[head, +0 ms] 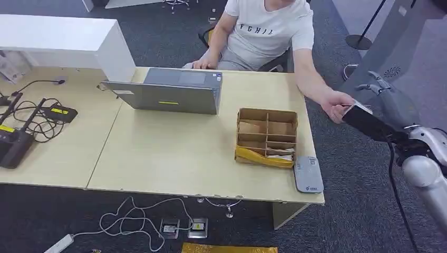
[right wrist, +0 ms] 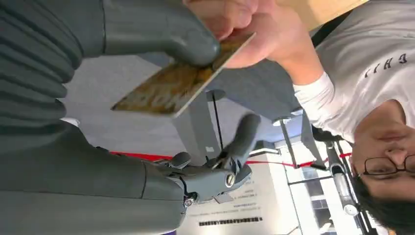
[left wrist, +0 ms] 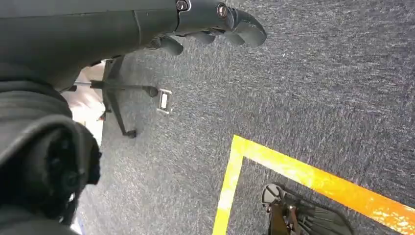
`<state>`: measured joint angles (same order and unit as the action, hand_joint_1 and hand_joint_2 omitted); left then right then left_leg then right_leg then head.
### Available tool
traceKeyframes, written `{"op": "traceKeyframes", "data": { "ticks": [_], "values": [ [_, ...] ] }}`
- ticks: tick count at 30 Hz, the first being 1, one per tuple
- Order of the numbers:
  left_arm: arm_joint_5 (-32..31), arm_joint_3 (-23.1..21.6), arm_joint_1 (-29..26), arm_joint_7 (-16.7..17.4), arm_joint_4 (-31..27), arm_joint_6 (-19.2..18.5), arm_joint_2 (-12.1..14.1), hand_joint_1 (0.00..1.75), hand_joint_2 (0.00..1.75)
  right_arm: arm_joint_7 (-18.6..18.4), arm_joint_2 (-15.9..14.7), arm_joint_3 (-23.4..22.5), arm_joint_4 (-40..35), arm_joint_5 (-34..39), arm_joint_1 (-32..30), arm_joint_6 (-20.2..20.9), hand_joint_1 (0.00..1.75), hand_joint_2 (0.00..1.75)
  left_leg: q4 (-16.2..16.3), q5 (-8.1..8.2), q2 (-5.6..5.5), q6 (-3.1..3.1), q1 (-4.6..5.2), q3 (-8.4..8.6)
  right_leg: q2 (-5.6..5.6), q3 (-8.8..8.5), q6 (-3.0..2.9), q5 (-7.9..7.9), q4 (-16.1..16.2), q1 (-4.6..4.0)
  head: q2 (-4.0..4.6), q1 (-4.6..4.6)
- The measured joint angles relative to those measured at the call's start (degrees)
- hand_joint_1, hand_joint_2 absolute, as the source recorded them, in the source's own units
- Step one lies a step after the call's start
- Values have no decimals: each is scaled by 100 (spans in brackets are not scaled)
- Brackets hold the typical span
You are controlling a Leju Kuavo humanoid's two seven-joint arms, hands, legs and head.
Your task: Pass the card to the sensor for recognition and then transmit it.
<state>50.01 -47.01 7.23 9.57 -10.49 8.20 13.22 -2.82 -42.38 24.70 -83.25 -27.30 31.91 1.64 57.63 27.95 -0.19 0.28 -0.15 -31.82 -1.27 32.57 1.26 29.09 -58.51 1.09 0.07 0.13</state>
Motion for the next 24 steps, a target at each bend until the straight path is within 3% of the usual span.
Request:
{"op": "traceKeyframes", "data": {
  "ticks": [24],
  "values": [
    [131,-70,1,175,15,63,13,0,0,76,205,33,7,-186,-180,-22,175,175,0,0,0,0,-1,0,0,1,0,0,0,-1,-2,-2]
  ]
}}
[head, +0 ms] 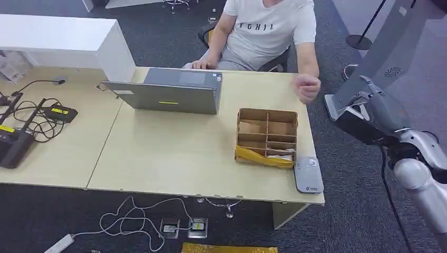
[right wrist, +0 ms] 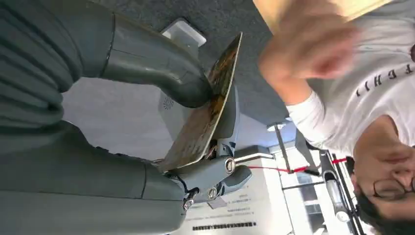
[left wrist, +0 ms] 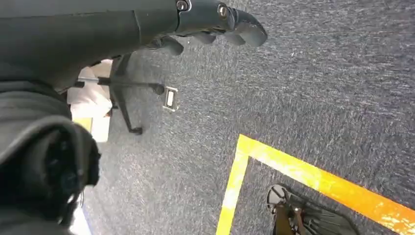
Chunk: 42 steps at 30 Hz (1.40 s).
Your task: Pass the card to the sensor for recognition and then transmit it.
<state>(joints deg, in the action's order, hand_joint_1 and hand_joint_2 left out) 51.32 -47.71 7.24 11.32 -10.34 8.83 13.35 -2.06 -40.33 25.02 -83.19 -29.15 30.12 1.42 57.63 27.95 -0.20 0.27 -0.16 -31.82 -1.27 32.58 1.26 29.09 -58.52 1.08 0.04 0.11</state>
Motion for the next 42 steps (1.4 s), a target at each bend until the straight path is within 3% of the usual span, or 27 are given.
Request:
{"op": "traceKeyframes", "data": {
  "ticks": [24,30,42],
  "values": [
    [116,-4,2,85,0,138,0,0,0,42,68,216,142,793,-1119,-806,175,175,-1,2,4,-2,-1,2,10,4,0,0,0,-1,2,2],
    [177,-4,5,136,0,218,-24,0,0,214,179,376,382,1001,-1419,-1268,175,175,-1,3,4,-4,-1,-1,11,4,0,0,0,-1,2,2],
    [288,-4,11,153,0,293,-46,0,0,363,593,647,962,1038,-1476,-1312,175,175,-2,3,7,-4,-3,1,14,4,0,0,0,-2,0,2]
  ]
}}
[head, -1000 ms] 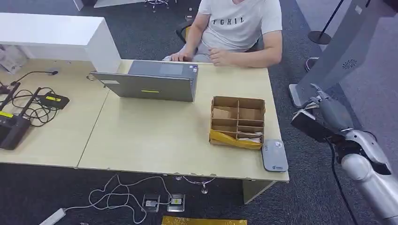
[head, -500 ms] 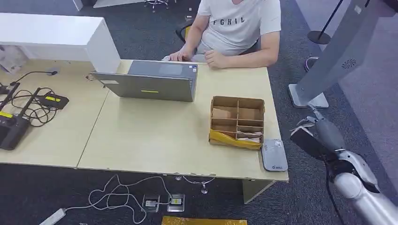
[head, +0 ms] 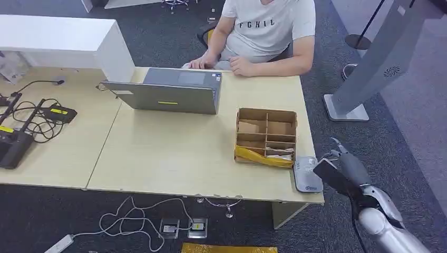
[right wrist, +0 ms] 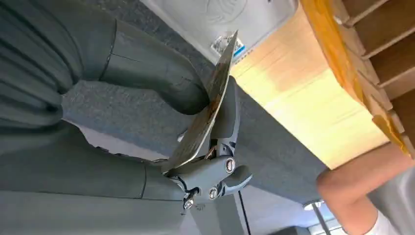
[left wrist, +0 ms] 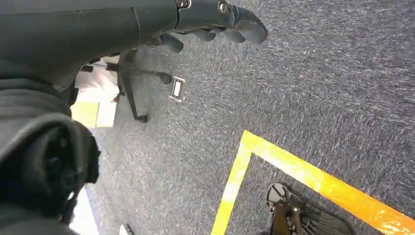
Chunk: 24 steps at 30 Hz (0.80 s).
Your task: Pass the card to the sensor for recognition and then transmit it.
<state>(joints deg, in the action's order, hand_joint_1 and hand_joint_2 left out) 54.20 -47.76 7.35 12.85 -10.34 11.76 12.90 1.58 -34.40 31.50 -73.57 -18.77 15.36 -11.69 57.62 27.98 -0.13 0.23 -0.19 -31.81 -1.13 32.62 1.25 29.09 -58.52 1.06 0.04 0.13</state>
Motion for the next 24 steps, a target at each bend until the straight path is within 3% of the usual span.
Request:
{"op": "traceKeyframes", "data": {
  "ticks": [10,24],
  "values": [
    [-2,-2,9,83,0,127,-52,0,0,325,624,242,557,177,22,-42,175,175,0,0,4,0,-4,2,4,0,0,0,0,-3,2,0],
    [59,-15,10,153,0,179,-57,0,0,387,927,339,1012,269,172,-29,175,175,0,0,13,-1,-4,10,13,-4,-1,-2,0,-3,2,0]
  ]
}}
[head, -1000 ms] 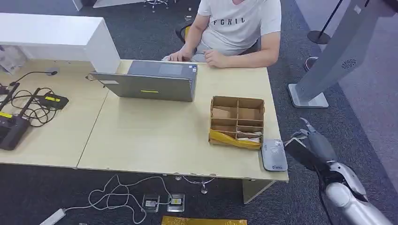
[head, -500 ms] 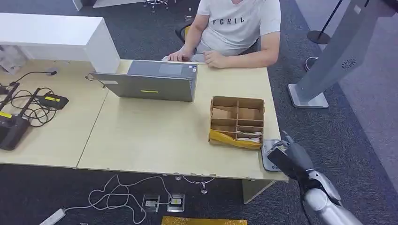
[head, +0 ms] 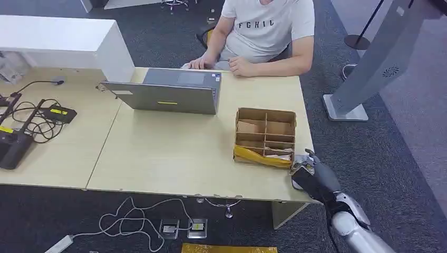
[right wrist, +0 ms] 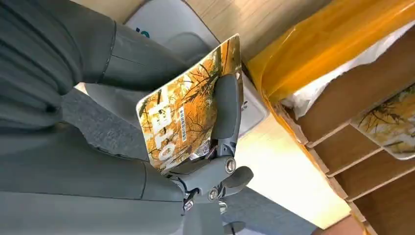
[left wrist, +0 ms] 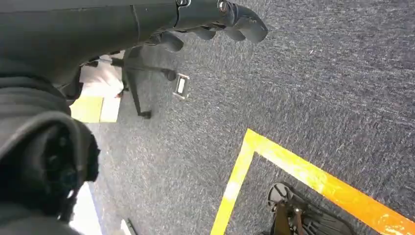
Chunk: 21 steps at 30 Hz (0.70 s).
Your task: Pass the card to the sensor for recognition and then transmit it.
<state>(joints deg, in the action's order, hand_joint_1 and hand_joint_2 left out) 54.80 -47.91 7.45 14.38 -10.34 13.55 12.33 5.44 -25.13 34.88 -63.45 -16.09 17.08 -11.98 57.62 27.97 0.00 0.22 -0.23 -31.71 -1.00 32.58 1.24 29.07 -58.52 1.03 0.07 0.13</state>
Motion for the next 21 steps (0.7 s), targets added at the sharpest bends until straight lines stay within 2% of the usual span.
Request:
{"op": "traceKeyframes", "data": {
  "ticks": [14,17,21],
  "values": [
    [46,-4,0,-22,0,-35,7,0,0,4,-140,-162,85,-4,66,5,175,175,1,0,4,0,1,6,1,-5,-1,-1,0,1,0,2],
    [57,-4,-4,-70,0,-48,13,0,0,-174,-334,-329,-35,-98,119,22,175,175,1,0,3,0,2,3,-2,-4,0,-2,0,2,0,-2],
    [66,-9,-3,-83,0,-118,44,0,0,-391,-734,-730,-384,-83,307,290,175,175,2,0,3,1,9,2,1,-2,1,-7,0,8,0,0]
  ]
}}
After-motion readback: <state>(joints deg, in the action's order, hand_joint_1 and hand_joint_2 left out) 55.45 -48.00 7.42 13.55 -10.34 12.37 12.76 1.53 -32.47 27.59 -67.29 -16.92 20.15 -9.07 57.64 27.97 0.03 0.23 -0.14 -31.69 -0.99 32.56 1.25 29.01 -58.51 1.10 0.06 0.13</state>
